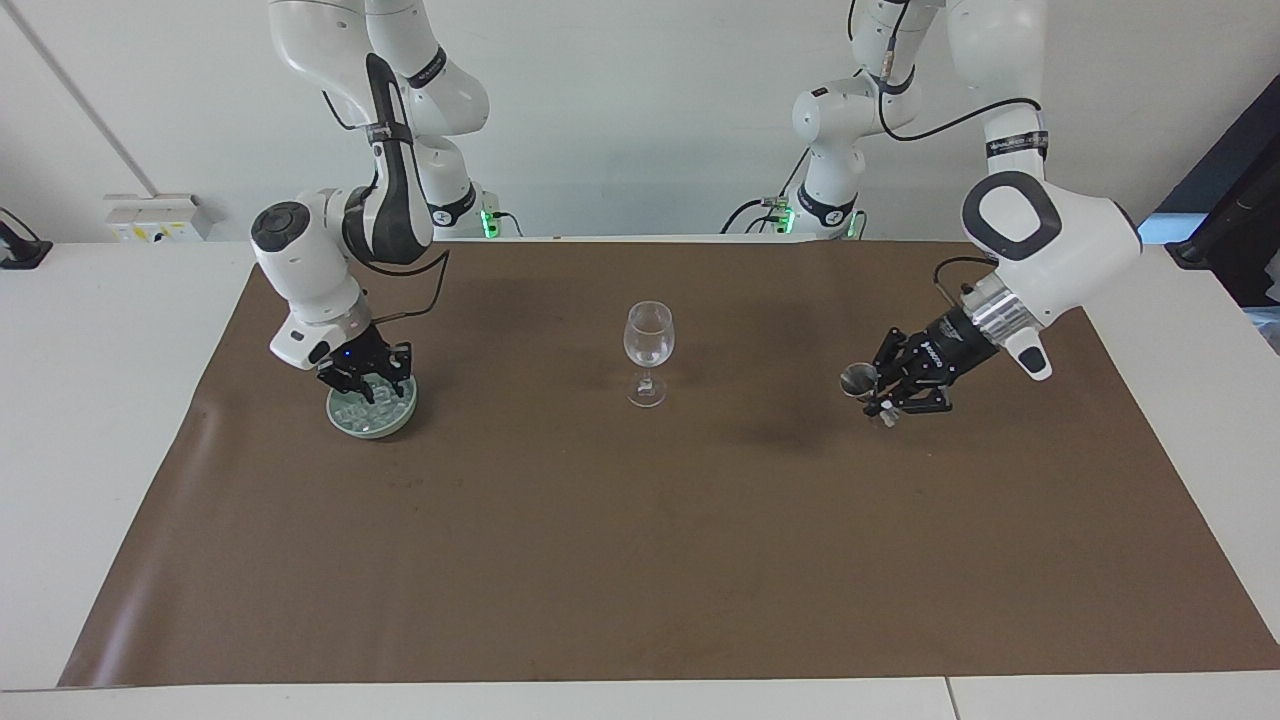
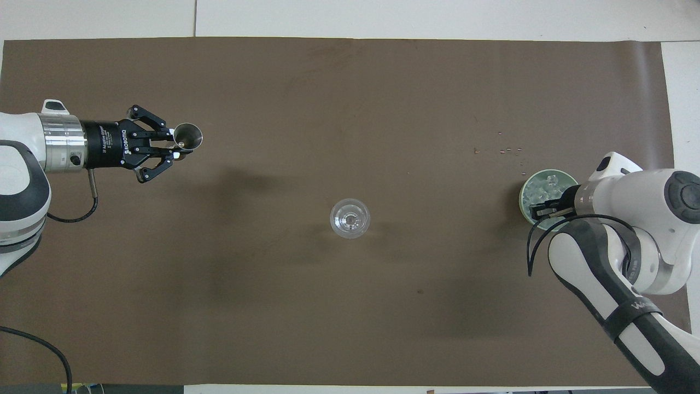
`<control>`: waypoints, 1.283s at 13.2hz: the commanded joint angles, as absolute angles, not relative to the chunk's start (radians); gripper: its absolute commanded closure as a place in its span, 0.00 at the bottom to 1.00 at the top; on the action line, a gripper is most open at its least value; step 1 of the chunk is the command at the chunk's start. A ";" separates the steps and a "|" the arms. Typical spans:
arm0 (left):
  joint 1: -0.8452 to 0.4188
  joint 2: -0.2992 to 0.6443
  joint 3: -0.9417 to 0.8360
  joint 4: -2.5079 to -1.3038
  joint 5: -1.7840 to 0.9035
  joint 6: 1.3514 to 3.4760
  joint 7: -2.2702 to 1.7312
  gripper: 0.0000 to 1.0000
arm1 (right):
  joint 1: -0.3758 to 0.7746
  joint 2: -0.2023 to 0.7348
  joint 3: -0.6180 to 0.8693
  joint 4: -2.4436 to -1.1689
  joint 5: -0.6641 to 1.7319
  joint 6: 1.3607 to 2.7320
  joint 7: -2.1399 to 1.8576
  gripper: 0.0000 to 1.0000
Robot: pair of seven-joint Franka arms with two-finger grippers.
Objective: Pour wine and add ice with both arms
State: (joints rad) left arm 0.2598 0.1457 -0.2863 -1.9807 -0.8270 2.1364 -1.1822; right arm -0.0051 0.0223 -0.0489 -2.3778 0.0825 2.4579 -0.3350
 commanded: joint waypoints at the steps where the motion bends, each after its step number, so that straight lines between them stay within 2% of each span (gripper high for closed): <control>1: 0.262 0.202 -0.299 -1.925 -0.850 2.118 -1.167 1.00 | -0.008 0.011 -0.046 -2.399 0.103 2.482 -0.336 0.55; 5: 0.317 0.248 -0.299 -1.924 -0.851 2.044 -1.077 1.00 | -0.008 0.009 -0.046 -2.407 0.103 2.484 -0.334 0.61; 9: 0.420 0.305 -0.299 -1.948 -0.958 2.039 -1.026 1.00 | -0.008 0.002 -0.046 -2.424 0.103 2.487 -0.327 0.92; 11: 0.466 0.305 -0.299 -1.983 -1.021 2.048 -0.990 1.00 | -0.008 0.002 -0.048 -2.427 0.103 2.505 -0.327 1.00; 17: 0.558 0.269 -0.299 -2.155 -1.250 2.063 -0.916 1.00 | -0.008 0.009 -0.046 -2.395 0.103 2.494 -0.310 1.00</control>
